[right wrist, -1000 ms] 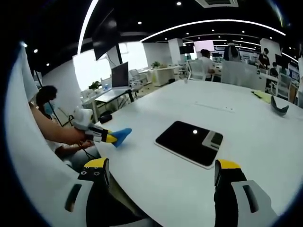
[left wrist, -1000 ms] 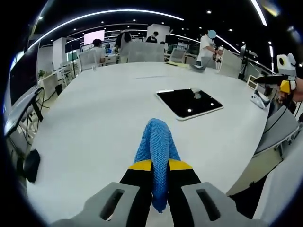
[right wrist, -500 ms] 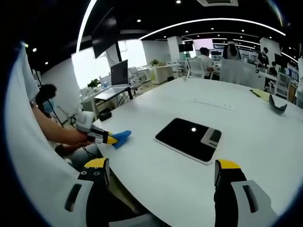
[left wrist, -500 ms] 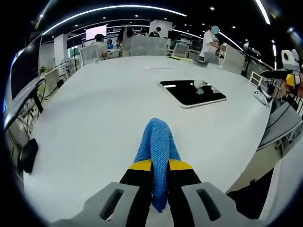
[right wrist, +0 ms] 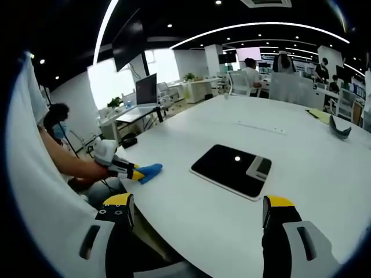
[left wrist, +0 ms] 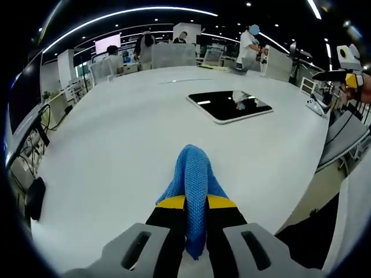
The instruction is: Wipe the mirror surface with the cleaning cloth until all visible marks leave the cleaned area.
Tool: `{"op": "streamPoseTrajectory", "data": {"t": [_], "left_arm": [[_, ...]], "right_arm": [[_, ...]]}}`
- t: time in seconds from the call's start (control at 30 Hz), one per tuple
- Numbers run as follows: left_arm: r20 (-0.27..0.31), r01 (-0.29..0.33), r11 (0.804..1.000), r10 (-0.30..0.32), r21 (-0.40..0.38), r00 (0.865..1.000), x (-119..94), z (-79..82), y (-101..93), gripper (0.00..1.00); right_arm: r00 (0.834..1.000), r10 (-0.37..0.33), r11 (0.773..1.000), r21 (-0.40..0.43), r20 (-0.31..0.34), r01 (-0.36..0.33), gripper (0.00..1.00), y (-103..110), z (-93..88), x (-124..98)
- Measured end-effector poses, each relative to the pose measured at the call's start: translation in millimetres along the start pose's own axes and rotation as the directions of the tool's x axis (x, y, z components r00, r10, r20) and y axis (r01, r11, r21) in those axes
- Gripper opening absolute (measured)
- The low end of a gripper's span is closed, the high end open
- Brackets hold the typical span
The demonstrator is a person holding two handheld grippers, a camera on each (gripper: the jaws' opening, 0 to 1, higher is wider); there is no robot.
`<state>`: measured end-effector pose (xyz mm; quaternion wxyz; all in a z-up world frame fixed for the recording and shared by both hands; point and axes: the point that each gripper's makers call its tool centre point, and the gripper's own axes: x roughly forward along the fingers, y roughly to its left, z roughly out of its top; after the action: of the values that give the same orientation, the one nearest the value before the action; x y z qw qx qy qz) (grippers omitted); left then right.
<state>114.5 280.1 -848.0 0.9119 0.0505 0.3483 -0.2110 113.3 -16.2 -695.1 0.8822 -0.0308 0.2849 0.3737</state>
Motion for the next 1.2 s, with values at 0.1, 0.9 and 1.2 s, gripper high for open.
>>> {"op": "streamPoseTrajectory", "data": {"t": [0.1,0.9,1.2], "left_arm": [[-0.006,-0.001,0.999,0.001,0.049,1.0,0,0.3,0.6,0.11],[0.003,0.047,0.995,-0.047,0.084,0.999,5,5.3,10.1,0.22],[0.011,0.015,0.996,-0.016,0.085,1.0,5,6.0,15.0,0.3]], "right_arm": [[1.0,0.001,1.0,0.005,0.0,-0.001,0.91,1,-0.8,1],[1.0,-0.003,1.0,0.023,0.004,0.003,0.91,3,-0.5,8],[1.0,-0.008,1.0,0.029,-0.006,0.008,0.91,2,-3.7,10]]}}
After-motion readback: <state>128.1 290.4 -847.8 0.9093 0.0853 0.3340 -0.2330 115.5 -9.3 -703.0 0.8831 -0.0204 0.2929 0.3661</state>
